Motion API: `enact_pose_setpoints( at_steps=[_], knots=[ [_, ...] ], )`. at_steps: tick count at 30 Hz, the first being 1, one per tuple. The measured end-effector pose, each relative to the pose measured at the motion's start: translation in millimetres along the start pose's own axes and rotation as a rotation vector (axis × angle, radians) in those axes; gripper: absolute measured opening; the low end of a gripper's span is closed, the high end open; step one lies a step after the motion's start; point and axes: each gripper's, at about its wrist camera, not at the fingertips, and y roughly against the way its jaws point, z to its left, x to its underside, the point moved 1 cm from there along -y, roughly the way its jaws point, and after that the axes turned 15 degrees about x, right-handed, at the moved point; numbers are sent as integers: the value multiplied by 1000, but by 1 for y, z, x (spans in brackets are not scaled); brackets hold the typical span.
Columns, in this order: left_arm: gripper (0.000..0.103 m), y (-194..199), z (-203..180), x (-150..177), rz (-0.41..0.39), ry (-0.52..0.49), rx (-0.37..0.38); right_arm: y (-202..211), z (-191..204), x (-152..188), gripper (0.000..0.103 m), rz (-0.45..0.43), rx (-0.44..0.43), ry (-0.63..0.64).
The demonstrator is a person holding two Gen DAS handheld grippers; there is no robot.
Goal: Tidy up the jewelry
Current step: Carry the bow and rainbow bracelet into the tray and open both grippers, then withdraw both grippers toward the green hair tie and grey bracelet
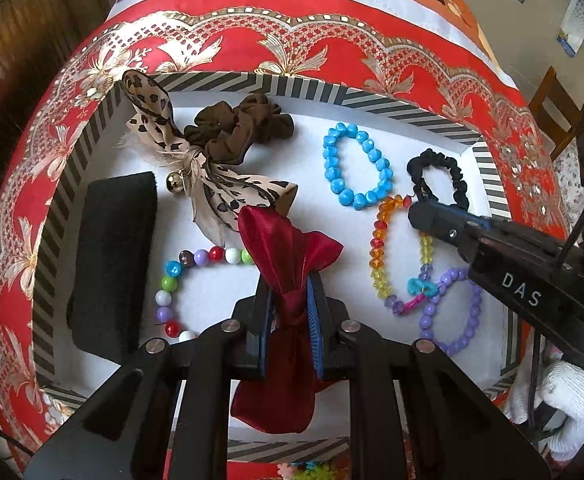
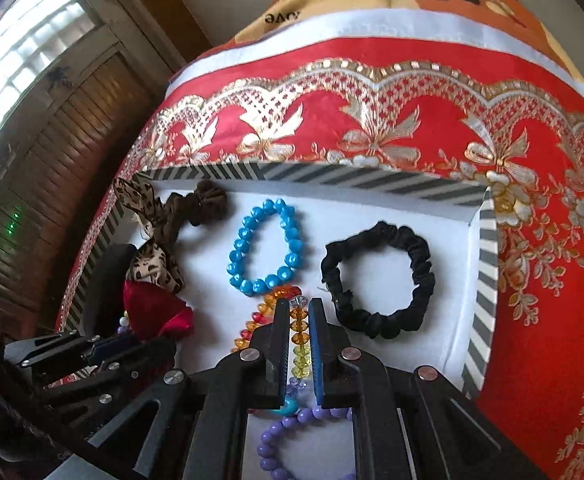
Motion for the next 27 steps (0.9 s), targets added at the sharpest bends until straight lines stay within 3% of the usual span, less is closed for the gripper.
enact_pose_setpoints(
  at_steps=[1, 3, 6, 14, 27],
  knots=[
    [21, 0, 0, 0, 0, -4, 6, -2, -1, 1, 8, 10, 4, -5],
    [37, -1, -1, 0, -1, -6, 19, -2, -5, 2, 13, 18, 8, -16],
    [45, 1, 1, 0, -11, 5, 12, 6, -11, 6, 23, 10, -7, -43],
    [48, 17, 0, 8, -34, 7, 2, 42, -10, 20, 35, -36, 0, -37],
    [48, 60, -22, 38, -104, -56, -38, 104, -2, 63, 41, -113, 36, 6]
  ],
)
